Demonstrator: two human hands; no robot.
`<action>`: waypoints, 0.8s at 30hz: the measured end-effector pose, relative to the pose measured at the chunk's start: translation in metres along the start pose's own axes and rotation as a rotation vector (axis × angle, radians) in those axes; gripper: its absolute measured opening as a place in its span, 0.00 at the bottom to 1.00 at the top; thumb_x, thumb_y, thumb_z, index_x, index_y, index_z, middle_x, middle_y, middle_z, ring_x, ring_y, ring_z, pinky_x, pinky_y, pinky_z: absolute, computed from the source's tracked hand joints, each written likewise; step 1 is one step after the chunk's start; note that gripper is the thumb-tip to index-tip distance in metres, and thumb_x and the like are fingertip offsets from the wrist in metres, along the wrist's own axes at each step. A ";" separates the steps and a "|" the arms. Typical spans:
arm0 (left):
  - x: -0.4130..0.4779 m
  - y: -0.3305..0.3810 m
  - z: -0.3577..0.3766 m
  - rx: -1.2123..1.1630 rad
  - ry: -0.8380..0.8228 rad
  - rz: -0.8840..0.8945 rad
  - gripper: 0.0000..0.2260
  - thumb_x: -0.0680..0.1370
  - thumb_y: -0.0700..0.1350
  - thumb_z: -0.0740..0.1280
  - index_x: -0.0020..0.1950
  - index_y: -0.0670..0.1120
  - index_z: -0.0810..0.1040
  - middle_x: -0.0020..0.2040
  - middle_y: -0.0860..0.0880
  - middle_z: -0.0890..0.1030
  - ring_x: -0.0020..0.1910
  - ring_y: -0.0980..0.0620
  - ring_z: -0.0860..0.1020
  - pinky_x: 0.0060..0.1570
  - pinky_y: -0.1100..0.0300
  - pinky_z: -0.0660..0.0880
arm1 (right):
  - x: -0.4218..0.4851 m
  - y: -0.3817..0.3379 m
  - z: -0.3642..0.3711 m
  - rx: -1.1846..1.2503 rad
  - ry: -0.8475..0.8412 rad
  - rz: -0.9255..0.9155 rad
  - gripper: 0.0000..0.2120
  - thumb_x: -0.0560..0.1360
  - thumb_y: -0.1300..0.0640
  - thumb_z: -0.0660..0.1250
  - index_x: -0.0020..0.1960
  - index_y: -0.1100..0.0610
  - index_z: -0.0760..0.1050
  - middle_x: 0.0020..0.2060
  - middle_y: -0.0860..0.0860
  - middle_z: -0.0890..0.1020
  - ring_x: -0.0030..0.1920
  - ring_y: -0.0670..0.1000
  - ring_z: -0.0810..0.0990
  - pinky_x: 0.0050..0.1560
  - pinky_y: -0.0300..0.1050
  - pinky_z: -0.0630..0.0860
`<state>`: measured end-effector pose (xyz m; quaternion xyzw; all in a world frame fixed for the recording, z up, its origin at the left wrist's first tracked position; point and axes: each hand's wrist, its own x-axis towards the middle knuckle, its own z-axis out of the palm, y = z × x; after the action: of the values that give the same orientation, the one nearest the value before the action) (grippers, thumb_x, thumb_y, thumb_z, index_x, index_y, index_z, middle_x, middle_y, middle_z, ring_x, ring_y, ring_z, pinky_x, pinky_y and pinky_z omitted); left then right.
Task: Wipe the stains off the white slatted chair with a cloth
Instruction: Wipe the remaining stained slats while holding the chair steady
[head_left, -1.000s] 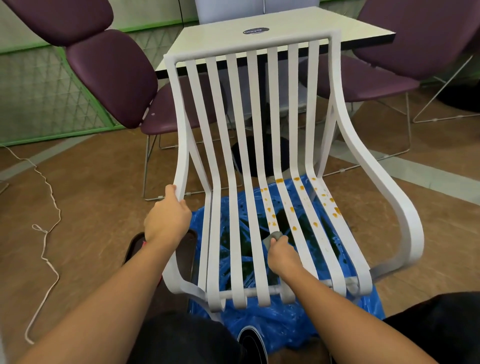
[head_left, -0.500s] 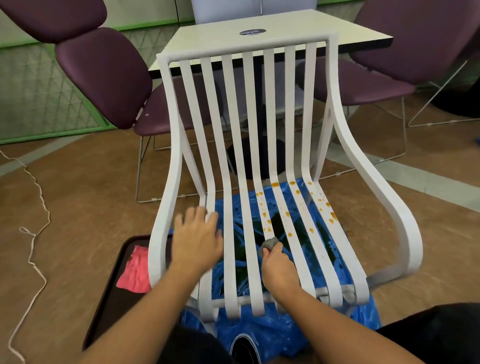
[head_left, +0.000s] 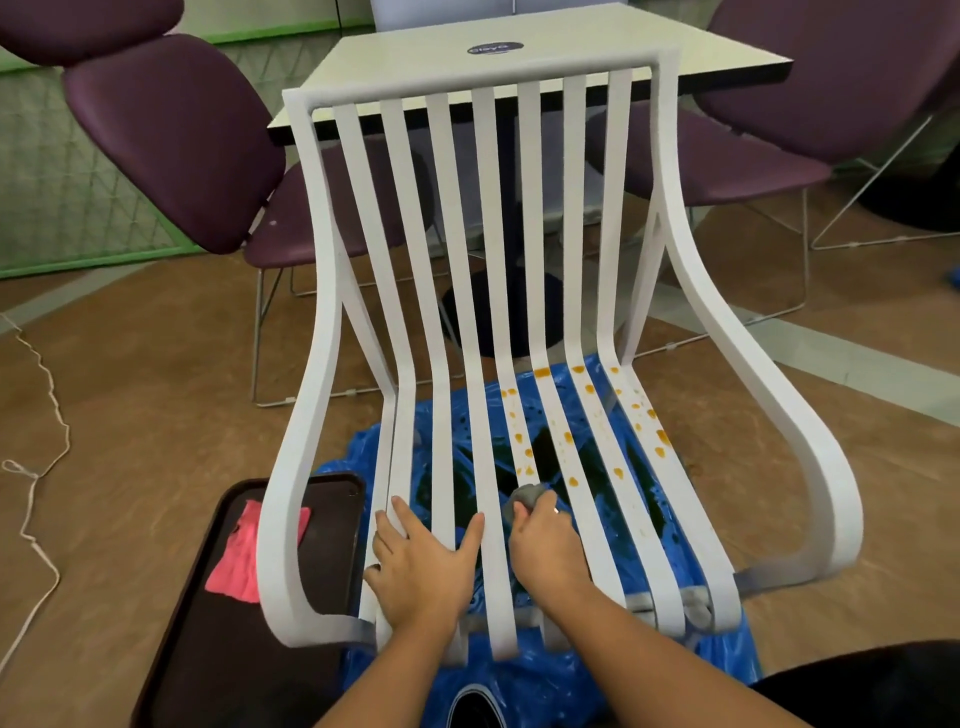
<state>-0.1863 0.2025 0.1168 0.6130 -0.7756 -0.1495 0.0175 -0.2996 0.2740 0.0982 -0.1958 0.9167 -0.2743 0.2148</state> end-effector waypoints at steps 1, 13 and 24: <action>0.001 0.001 0.001 0.011 -0.002 0.001 0.55 0.68 0.82 0.47 0.83 0.46 0.46 0.82 0.41 0.55 0.79 0.42 0.59 0.71 0.42 0.63 | 0.004 -0.001 -0.001 0.020 -0.005 0.011 0.14 0.83 0.44 0.52 0.61 0.53 0.65 0.51 0.55 0.76 0.47 0.55 0.80 0.46 0.50 0.78; 0.000 0.006 0.001 0.079 -0.008 0.011 0.56 0.67 0.83 0.47 0.83 0.46 0.46 0.81 0.41 0.55 0.78 0.42 0.59 0.71 0.43 0.64 | 0.027 -0.010 0.001 0.011 -0.007 -0.019 0.12 0.83 0.45 0.54 0.58 0.53 0.63 0.46 0.51 0.81 0.43 0.53 0.81 0.40 0.49 0.78; 0.003 0.016 0.003 0.117 -0.105 -0.055 0.55 0.68 0.81 0.44 0.83 0.45 0.41 0.82 0.37 0.43 0.81 0.38 0.41 0.74 0.31 0.48 | 0.024 -0.004 0.007 -0.109 0.005 -0.024 0.15 0.83 0.43 0.51 0.60 0.54 0.63 0.48 0.53 0.81 0.43 0.53 0.82 0.36 0.46 0.73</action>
<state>-0.2031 0.2033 0.1178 0.6252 -0.7659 -0.1361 -0.0633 -0.3151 0.2565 0.0880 -0.2175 0.9284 -0.2272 0.1980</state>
